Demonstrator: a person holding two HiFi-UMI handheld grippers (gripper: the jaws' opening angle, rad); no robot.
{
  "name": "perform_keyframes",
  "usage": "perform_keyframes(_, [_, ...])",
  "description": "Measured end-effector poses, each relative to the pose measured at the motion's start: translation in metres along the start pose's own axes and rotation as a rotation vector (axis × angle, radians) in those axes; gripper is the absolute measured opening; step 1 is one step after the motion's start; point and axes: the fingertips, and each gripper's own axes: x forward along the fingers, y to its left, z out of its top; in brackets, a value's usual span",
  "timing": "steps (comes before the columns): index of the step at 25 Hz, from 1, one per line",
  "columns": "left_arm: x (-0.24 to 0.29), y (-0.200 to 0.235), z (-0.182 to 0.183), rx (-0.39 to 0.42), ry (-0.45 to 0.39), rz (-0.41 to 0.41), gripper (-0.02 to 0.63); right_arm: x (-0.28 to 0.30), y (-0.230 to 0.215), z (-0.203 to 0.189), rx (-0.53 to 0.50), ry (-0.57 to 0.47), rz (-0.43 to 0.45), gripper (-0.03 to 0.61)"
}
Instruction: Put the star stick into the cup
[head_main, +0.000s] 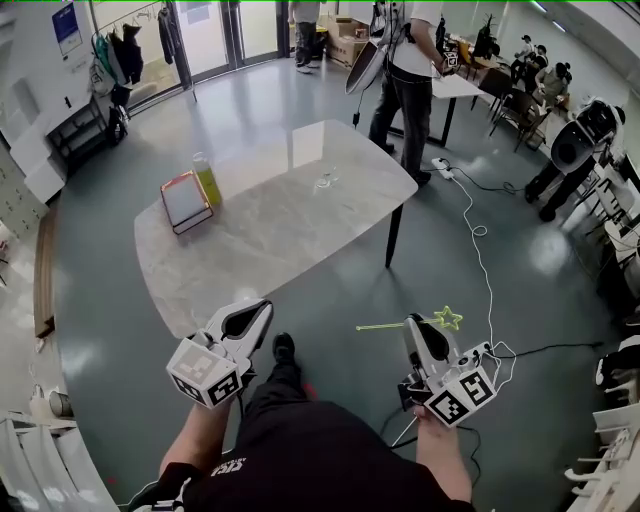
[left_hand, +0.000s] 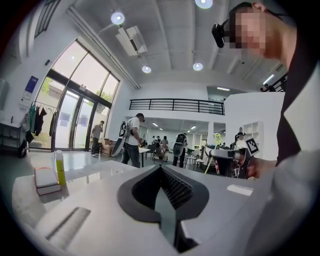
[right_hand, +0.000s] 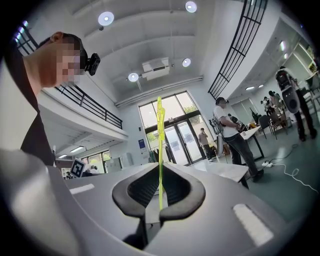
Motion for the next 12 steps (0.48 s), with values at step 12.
perform_keyframes(12, [0.067, 0.052, -0.005, -0.016, 0.021, 0.002, 0.000, 0.067, -0.051, 0.000, 0.013, 0.041, -0.002, 0.029])
